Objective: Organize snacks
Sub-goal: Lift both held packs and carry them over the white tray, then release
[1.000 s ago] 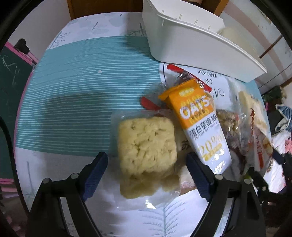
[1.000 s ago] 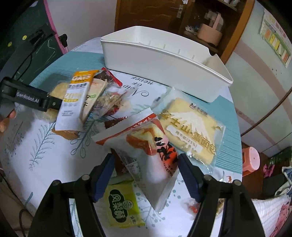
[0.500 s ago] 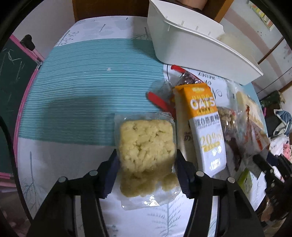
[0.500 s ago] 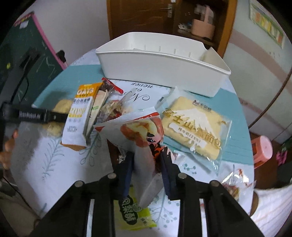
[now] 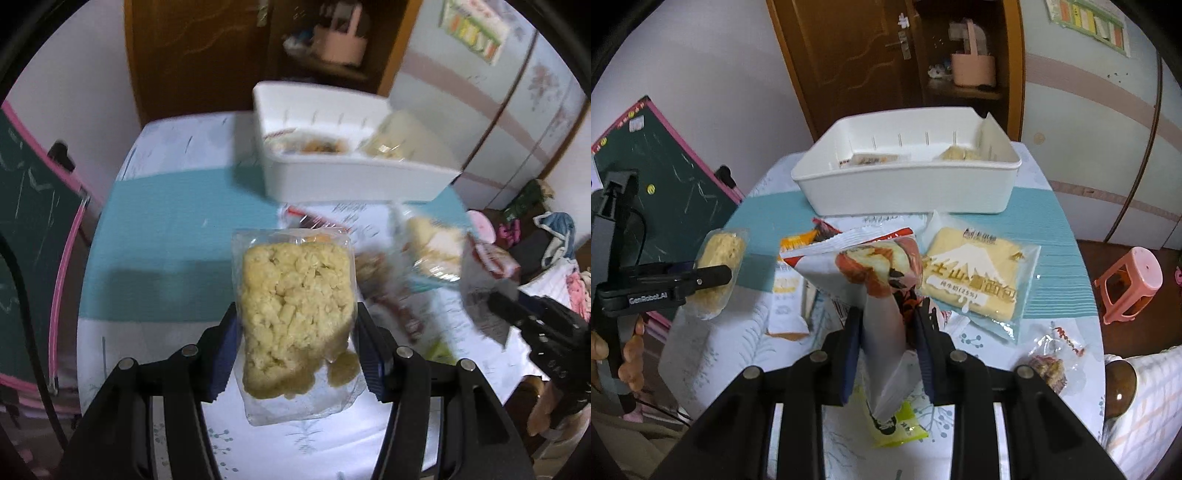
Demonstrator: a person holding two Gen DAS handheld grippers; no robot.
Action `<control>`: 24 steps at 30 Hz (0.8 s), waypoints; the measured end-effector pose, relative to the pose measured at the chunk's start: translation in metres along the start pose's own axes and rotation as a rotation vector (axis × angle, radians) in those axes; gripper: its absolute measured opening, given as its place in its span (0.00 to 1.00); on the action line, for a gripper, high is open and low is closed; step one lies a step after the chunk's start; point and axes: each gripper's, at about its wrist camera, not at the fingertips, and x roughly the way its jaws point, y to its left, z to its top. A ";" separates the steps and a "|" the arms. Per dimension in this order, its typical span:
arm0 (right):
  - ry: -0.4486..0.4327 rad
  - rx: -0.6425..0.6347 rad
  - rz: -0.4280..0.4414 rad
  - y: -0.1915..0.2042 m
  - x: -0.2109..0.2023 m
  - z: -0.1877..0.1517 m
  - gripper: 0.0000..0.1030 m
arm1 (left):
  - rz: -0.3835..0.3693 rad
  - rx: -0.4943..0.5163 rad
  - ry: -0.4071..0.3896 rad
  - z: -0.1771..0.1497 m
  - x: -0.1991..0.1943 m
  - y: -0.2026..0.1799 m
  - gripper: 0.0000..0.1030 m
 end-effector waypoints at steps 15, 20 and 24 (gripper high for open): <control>-0.227 -0.048 -0.042 0.012 -0.073 0.100 0.28 | 0.057 0.219 -0.231 0.095 -0.079 -0.063 0.55; -0.328 -0.075 -0.104 0.015 -0.099 0.146 0.28 | 0.094 0.247 -0.312 0.135 -0.105 -0.076 0.55; -0.398 -0.071 -0.143 0.015 -0.117 0.176 0.28 | 0.131 0.261 -0.359 0.159 -0.117 -0.084 0.55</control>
